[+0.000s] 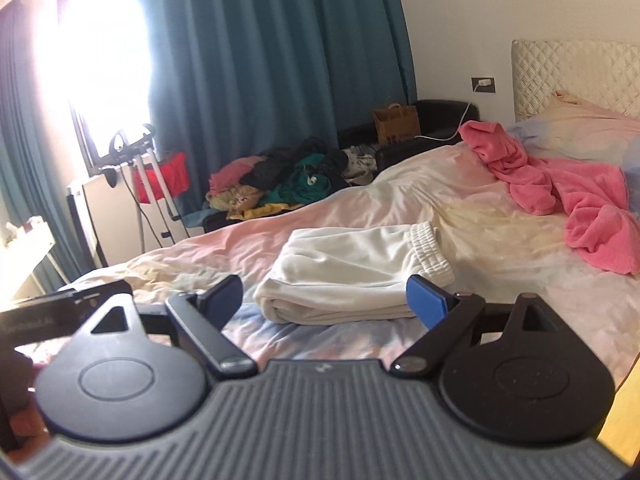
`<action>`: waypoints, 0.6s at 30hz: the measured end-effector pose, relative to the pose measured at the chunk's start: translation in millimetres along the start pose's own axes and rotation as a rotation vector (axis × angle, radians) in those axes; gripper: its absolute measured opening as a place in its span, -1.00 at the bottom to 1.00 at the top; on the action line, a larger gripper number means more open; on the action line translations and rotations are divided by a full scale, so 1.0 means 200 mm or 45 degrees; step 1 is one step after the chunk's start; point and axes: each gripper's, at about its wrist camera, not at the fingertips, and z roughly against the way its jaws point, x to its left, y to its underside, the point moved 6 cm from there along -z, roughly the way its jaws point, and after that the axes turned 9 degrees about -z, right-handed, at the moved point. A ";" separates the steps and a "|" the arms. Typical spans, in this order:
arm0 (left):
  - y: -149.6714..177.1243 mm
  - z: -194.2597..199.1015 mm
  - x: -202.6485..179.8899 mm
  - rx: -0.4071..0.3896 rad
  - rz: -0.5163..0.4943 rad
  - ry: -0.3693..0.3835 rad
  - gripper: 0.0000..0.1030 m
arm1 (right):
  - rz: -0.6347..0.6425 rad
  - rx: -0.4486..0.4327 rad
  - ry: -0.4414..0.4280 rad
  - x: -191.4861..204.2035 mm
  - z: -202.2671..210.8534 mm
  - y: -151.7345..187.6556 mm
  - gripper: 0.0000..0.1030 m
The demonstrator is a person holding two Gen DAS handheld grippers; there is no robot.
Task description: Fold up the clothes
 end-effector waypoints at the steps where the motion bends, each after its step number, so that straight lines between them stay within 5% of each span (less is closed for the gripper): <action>1: 0.02 0.05 0.00 -0.012 -0.006 0.000 0.99 | 0.000 -0.007 -0.006 0.01 0.02 0.03 0.75; 8: 0.14 0.27 -0.01 -0.092 -0.043 -0.034 0.99 | 0.040 -0.029 0.000 0.04 0.06 0.25 0.75; 18: 0.23 0.26 -0.02 -0.103 -0.075 -0.093 0.99 | 0.113 -0.078 0.067 0.01 0.01 0.37 0.75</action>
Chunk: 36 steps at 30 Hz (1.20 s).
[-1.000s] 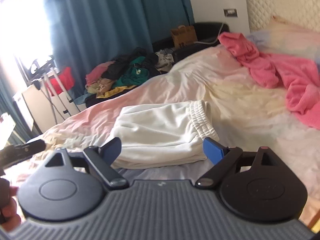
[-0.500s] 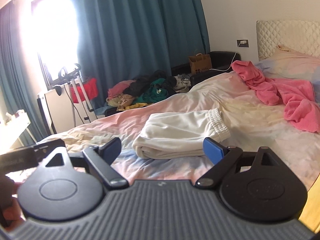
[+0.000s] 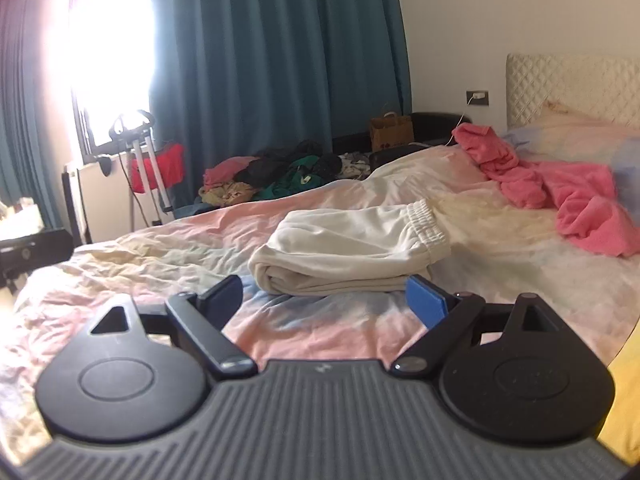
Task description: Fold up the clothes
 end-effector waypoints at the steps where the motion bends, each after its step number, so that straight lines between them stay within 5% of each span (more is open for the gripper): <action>1: 0.01 -0.01 0.00 0.007 -0.002 -0.001 0.99 | 0.005 0.000 0.004 0.00 -0.01 0.01 0.75; 13: 0.07 -0.10 -0.01 0.060 -0.003 -0.008 0.99 | -0.019 -0.040 0.104 -0.05 -0.01 0.03 0.75; 36: 0.11 -0.17 -0.02 0.083 -0.013 -0.032 0.99 | 0.013 0.019 0.096 -0.02 -0.04 0.03 0.75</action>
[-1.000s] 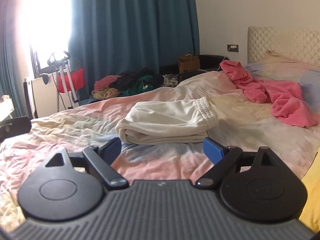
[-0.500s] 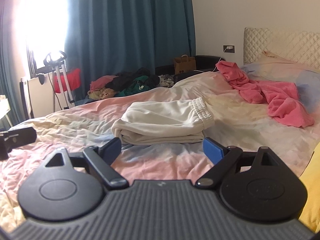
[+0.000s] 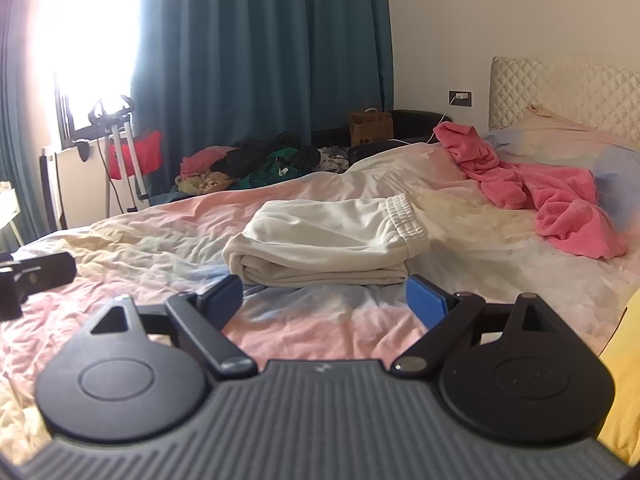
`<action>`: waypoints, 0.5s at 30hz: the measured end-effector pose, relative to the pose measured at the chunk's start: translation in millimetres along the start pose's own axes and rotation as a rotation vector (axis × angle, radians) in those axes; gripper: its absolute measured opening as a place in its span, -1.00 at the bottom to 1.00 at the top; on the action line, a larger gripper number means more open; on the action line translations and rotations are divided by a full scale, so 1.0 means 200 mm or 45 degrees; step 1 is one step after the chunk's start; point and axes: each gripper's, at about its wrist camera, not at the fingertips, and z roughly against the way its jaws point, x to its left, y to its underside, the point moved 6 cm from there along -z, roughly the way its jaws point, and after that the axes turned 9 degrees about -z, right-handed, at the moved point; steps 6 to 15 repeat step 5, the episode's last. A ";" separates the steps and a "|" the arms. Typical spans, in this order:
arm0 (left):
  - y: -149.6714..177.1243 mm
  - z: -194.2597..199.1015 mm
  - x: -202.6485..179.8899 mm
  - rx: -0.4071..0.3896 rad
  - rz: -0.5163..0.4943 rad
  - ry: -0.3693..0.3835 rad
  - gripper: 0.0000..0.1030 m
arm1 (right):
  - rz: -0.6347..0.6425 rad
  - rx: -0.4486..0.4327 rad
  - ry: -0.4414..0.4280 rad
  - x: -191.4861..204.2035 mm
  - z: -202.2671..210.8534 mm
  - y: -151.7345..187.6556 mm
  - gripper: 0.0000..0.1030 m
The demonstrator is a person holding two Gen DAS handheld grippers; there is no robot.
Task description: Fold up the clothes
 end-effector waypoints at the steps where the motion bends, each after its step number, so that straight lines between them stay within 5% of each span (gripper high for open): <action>1: 0.00 0.00 0.00 0.001 -0.002 -0.007 0.99 | 0.000 0.001 0.000 0.00 0.00 0.00 0.75; 15: 0.01 -0.01 0.00 0.009 -0.007 -0.025 0.99 | -0.002 0.002 0.000 0.00 0.00 -0.01 0.75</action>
